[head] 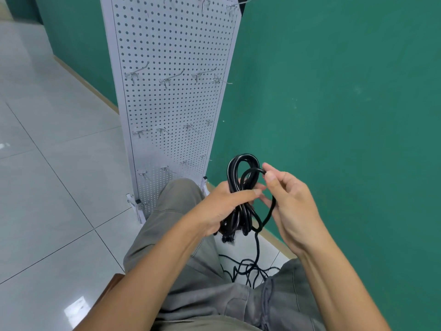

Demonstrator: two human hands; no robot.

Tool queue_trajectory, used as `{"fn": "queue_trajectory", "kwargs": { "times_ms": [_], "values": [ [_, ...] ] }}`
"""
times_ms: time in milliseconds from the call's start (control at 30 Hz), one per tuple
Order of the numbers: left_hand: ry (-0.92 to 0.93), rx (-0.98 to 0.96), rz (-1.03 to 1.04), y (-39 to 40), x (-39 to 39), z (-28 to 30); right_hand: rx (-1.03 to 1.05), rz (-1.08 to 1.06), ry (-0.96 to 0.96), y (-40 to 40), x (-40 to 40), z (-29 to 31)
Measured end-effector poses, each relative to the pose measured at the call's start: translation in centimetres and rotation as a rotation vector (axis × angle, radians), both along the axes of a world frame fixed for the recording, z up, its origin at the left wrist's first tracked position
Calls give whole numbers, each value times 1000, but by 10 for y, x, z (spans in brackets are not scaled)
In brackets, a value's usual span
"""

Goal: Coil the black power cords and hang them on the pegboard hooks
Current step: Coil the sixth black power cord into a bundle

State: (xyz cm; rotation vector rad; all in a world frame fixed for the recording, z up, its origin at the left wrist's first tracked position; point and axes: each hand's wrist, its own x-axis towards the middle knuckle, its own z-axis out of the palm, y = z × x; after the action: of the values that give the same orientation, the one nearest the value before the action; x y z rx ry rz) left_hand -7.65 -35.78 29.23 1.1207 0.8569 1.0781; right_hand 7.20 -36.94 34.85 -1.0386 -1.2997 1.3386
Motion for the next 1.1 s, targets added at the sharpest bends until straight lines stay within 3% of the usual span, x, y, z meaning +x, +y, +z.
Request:
{"fn": "queue_trajectory", "kwargs": {
  "times_ms": [200, 433, 667, 867, 1100],
  "values": [
    [-86, -34, -82, -6, 3, 7, 4, -79, -33, 6, -17, 8],
    [3, 64, -67, -5, 4, 5, -9, -124, -44, 9, -27, 6],
    [84, 76, -113, -7, -3, 4, -32, 19, -180, 13, -22, 12],
    [21, 63, -119, -8, 0, 6, 70, 121, -292, 22, -15, 16],
    [-63, -1, 35, -7, 3, 8, -64, 103, -179, 23, -16, -3]
  ]
}}
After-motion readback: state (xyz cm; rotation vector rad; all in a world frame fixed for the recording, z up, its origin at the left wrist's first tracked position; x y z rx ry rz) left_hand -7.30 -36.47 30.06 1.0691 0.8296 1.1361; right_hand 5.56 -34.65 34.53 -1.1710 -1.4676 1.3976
